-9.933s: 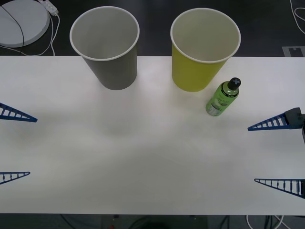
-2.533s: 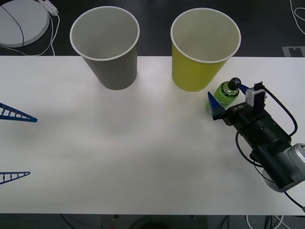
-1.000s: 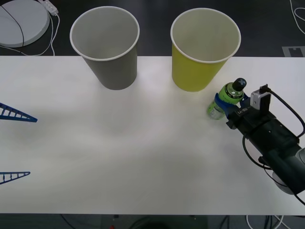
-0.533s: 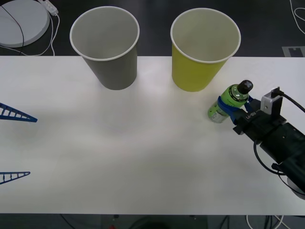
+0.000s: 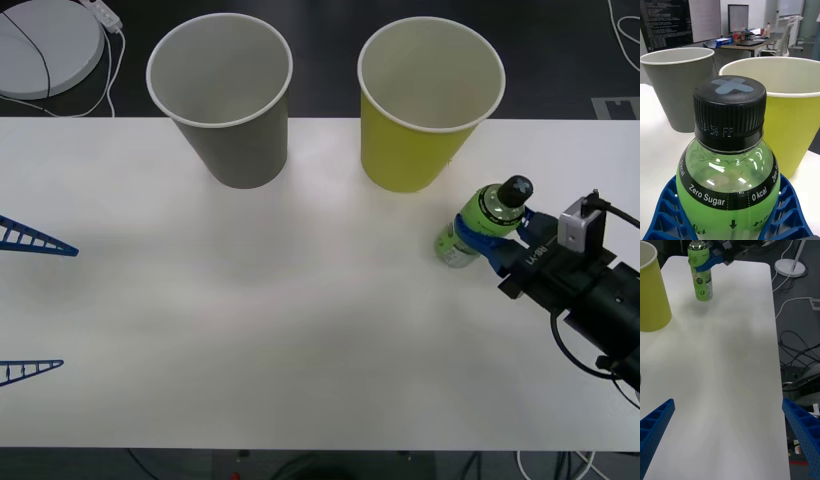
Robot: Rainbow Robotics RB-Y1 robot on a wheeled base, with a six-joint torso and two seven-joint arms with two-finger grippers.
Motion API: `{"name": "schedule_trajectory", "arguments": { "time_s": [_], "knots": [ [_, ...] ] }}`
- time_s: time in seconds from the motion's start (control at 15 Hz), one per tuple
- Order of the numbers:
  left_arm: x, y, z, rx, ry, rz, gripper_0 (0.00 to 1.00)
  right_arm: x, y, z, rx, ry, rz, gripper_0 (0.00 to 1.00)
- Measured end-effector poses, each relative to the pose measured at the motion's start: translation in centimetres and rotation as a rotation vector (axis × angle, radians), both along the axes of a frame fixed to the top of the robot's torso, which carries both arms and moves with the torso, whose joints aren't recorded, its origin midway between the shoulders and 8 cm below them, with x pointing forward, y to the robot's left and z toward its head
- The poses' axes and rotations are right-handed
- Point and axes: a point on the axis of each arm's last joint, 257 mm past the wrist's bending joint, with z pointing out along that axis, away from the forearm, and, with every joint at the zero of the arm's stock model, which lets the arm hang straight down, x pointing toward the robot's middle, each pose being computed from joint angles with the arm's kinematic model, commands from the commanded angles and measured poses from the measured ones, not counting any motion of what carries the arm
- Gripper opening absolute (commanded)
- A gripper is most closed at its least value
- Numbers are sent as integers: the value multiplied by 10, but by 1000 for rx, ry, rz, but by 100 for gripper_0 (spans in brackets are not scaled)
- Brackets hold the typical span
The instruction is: Put the can into the green bin and the plastic bottle into the gray bin
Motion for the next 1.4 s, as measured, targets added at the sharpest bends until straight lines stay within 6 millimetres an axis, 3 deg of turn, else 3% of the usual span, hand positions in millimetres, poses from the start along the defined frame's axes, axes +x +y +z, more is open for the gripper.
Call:
{"name": "schedule_trajectory", "arguments": {
  "time_s": [0.33, 0.8, 1.4],
  "knots": [
    [0, 0, 0, 0, 0, 0, 100, -20, 5, 12, -24, 3, 42, 0],
    [0, 0, 0, 0, 0, 0, 100, -46, 26, 36, 0, 59, 101, 0],
    [0, 0, 0, 0, 0, 0, 100, -60, 42, 70, -23, 114, 133, 0]
  ]
}}
